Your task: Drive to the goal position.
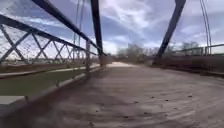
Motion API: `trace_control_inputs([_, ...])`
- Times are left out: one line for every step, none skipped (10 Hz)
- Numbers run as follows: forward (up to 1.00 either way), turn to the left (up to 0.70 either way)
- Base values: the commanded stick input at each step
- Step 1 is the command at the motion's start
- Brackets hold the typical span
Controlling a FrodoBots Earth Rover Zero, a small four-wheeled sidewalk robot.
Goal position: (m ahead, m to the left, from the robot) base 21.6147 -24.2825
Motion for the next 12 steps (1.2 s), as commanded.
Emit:
trace_control_inputs([1.00,0.01])
trace_control_inputs([1.00,0.01])
trace_control_inputs([1.00,0.01])
trace_control_inputs([1.00,0.01])
trace_control_inputs([1.00,0.01])
trace_control_inputs([1.00,0.01])
trace_control_inputs([1.00,0.01])
trace_control_inputs([1.00,0.01])
trace_control_inputs([1.00,0.01])
trace_control_inputs([1.00,0.01])
trace_control_inputs([1.00,0.01])
trace_control_inputs([1.00,0.01])
